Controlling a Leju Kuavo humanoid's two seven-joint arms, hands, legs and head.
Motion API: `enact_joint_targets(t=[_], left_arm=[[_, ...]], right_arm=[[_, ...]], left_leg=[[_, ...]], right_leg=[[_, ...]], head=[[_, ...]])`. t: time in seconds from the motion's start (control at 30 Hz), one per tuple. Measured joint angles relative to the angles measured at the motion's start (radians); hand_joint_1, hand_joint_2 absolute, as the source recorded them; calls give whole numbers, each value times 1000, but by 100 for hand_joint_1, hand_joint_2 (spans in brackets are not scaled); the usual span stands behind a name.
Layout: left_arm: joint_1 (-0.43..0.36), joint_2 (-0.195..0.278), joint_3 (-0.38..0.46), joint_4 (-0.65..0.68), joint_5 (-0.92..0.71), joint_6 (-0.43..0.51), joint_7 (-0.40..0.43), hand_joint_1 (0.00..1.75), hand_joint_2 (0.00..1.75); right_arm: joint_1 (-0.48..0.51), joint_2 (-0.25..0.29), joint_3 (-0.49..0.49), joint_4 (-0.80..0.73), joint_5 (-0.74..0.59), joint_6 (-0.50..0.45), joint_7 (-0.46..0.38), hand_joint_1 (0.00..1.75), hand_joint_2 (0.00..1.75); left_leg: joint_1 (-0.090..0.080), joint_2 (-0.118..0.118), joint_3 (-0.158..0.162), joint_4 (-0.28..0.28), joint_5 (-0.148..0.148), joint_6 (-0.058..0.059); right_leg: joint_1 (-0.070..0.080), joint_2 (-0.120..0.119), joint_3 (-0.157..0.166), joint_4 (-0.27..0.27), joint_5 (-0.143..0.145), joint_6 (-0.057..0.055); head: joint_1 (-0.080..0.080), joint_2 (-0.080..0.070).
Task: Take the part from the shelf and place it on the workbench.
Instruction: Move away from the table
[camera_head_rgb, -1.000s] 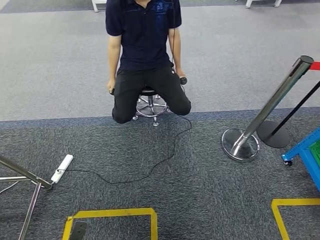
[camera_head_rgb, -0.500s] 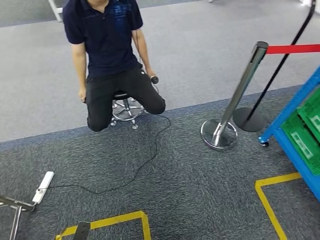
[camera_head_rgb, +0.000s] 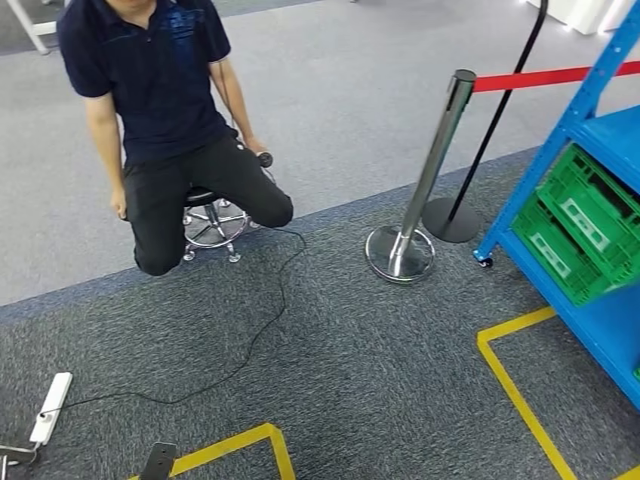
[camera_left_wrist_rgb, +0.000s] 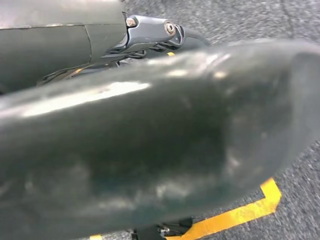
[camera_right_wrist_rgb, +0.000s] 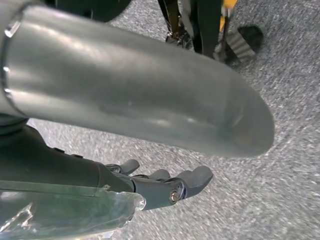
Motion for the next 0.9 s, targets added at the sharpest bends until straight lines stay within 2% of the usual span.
enact_joint_targets(t=[0.03, 0.07, 0.13, 0.17, 0.23, 0.3, 0.33, 0.37, 0.4, 0.43, 0.47, 0.5, 0.53, 0.6, 0.67, 0.7, 0.73, 0.8, 0.83, 0.87, 0.9], left_arm=[[0, 0, 0, 0, -1, 1, -1, 0, 0], [0, -1, 0, 0, -1, 1, -2, 0, 0], [-2, -1, 0, 0, -2, 2, -2, 0, 0], [-4, -2, 0, 0, -2, 2, -2, 0, 0], [-6, -3, 0, 0, -2, 2, -3, 0, 0], [-3, -3, 0, 0, -2, 3, -4, 0, 0], [-1, -4, 0, 0, -2, 3, -4, 0, 0], [1, -4, 0, 0, -2, 3, -4, 0, 0], [2, -4, 0, 0, -2, 3, -4, 0, 0], [1, -4, 0, 0, -2, 3, -4, 0, 0], [1, -4, -1, 0, -2, 3, -4, 0, 0], [0, -4, -1, 0, -3, 3, -4, 0, 0], [-1, -4, -1, 0, -3, 3, -4, 0, 0], [-1, -4, -2, 0, -2, 3, -3, 0, 0], [-1, -5, -3, 0, -1, 4, -3, 0, 0], [-2, -5, -3, 0, -1, 5, -3, 0, 0], [-3, -4, -3, 0, -1, 5, -3, 0, 0], [-1, -2, -3, 0, -1, 7, -3, 0, 0], [1, -1, -3, 0, -1, 7, -3, 0, 0], [2, -1, -3, 0, -1, 7, -3, 0, 0], [2, -2, -3, 0, -2, 8, -3, 0, 0]], right_arm=[[-3, 0, 0, 0, 0, 0, 2, 0, 0], [-6, 0, 0, 1, 1, 0, 3, 0, 0], [-9, 0, 0, 2, 1, 0, 3, 0, 0], [-8, 0, 0, 3, 1, 1, 3, 0, 0], [-8, 0, 0, 4, 2, 5, 3, 0, 0], [-11, 0, 0, 4, 3, 11, 1, 0, 0], [-13, 0, 0, 4, 4, 13, 1, 0, 0], [-13, 0, 0, 5, 4, 15, 2, 0, 0], [-12, 0, 0, 5, 5, 16, 3, 0, 0], [-10, 0, 0, 6, 7, 17, 5, 0, 0], [-10, 0, 0, 6, 8, 17, 6, 0, 0], [-10, 0, 0, 7, 9, 17, 6, 0, 0], [-11, 0, 0, 7, 11, 17, 5, 0, 0], [-12, 0, 0, 7, 13, 18, 4, 0, 0], [-8, 0, 0, 7, 14, 18, 3, 0, 0], [-5, 0, 0, 7, 14, 18, 4, 0, 0], [-4, 0, 0, 7, 14, 18, 4, 0, 0], [-6, 0, 0, 8, 15, 19, 4, 0, 0], [-8, 0, 0, 8, 15, 19, 4, 0, 0], [-9, 0, 0, 8, 15, 19, 3, 0, 0], [-8, 0, 0, 8, 16, 19, 4, 0, 0]], left_leg=[[-3, 9, 2, 1, -3, -5], [-5, 18, 4, 2, -5, -9], [-4, 35, 8, 1, -7, -19], [-2, 32, 9, 3, -11, -25], [2, -7, -6, 44, -44, -38], [5, -52, -61, 163, -107, -45], [7, -59, -92, 227, -132, -47], [7, -63, -115, 268, -141, -47], [8, -64, -122, 276, -130, -46], [9, -68, -110, 244, -100, -45], [10, -78, -85, 186, -61, -44], [14, -103, -57, 121, -28, -44], [18, -128, -32, 64, -7, -44], [21, -159, -13, 13, 2, -40], [19, -140, -11, 6, 4, -27], [18, -128, -10, 2, 7, -19], [18, -115, -8, -1, 9, -11], [13, -86, -7, -4, 8, -1], [10, -71, -7, -4, 7, 2], [8, -58, -6, -4, 6, 3], [7, -45, -6, -3, 5, 3]], right_leg=[[2, -16, 31, -50, 15, -5], [4, -25, 46, -75, 20, -11], [6, -8, 46, -81, 22, -24], [6, 2, 44, -83, 24, -30], [0, 22, 44, -88, 30, -41], [-2, 43, 42, -88, 32, -46], [-3, 56, 40, -88, 32, -47], [-3, 69, 40, -88, 33, -48], [-3, 83, 39, -88, 33, -47], [-4, 96, 40, -88, 34, -46], [-5, 108, 40, -88, 35, -43], [-5, 120, 39, -87, 36, -40], [-5, 132, 35, -85, 38, -35], [-6, 155, 26, -85, 43, -22], [-11, 171, 15, -89, 49, -8], [-10, 159, 8, -81, 44, -3], [-9, 134, -8, -53, 27, 0], [-4, 71, -64, 63, -34, 1], [-4, 55, -96, 131, -64, 2], [-4, 48, -116, 179, -80, 3], [-4, 45, -119, 192, -78, 3]], head=[[-1, 0], [-2, 0], [-4, 0], [-4, 0], [-6, 0], [-8, 0], [-8, 0], [-8, 0], [-8, 0], [-8, 0], [-8, 0], [-9, 0], [-9, 0], [-9, 0], [-9, 0], [-7, 0], [-4, 0], [1, 0], [2, 0], [1, 0], [2, 0]])
